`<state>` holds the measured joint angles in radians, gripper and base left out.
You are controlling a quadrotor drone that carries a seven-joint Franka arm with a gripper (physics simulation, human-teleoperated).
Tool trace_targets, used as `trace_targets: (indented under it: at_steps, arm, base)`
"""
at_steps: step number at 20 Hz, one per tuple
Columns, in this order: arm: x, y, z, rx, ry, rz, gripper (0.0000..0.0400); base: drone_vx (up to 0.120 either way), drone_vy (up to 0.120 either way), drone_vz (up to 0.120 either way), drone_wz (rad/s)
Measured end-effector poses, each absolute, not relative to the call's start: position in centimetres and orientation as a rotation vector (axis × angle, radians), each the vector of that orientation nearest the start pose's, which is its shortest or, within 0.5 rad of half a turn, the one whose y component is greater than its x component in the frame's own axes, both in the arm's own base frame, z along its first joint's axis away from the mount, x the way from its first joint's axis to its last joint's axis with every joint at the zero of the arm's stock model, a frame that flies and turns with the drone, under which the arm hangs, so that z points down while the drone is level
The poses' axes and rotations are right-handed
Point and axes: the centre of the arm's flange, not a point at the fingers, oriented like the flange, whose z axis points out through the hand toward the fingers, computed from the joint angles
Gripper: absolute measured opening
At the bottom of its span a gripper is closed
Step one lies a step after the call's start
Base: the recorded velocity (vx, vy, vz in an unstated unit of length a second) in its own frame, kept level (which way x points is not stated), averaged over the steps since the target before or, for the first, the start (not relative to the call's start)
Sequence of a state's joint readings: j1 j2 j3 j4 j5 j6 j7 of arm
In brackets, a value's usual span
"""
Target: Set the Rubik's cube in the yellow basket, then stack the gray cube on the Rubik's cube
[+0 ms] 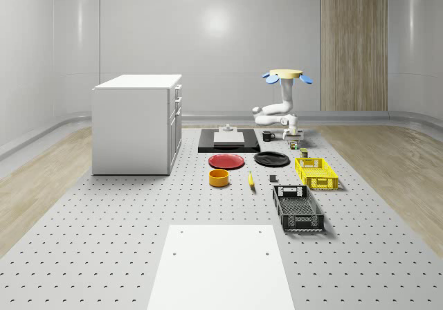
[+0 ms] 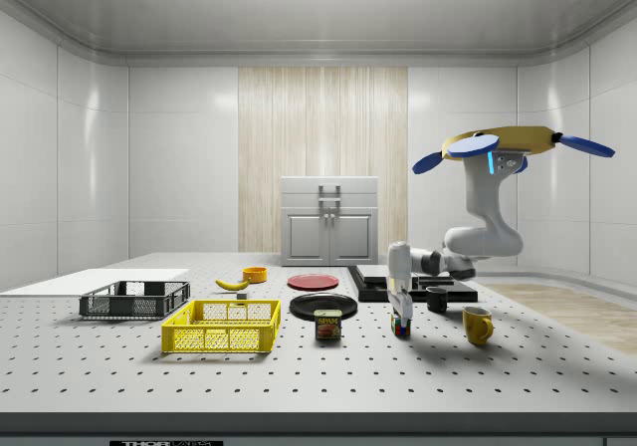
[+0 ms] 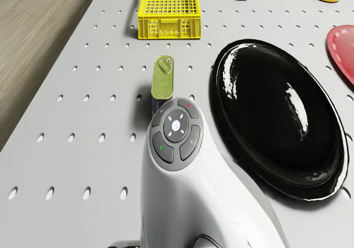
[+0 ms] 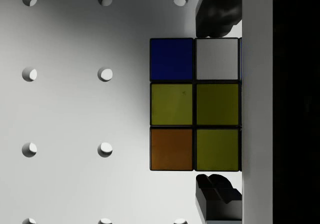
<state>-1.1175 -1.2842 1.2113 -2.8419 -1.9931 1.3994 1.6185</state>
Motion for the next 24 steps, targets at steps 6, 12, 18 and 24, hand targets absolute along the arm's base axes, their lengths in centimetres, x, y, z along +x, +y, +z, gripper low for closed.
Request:
trace_targets:
  at_steps: [6, 12, 18, 24]
  arm:
    - [31.4, 0.0, 53.5, 0.001, -0.002, 0.785, 0.0400]
    - [31.5, 0.0, 53.9, 0.001, -0.002, 0.785, 0.0343]
    - [31.5, 0.0, 52.9, 0.001, -0.002, 0.785, 0.0329]
    - [31.5, 0.0, 51.4, 0.001, -0.002, 0.785, 0.0326]
  base:
    - [0.000, 0.000, 0.000, 0.000]
    - [0.000, 0.000, 0.000, 0.000]
    - [0.000, 0.000, 0.007, 0.000]
    - [0.000, 0.000, 0.120, 0.000]
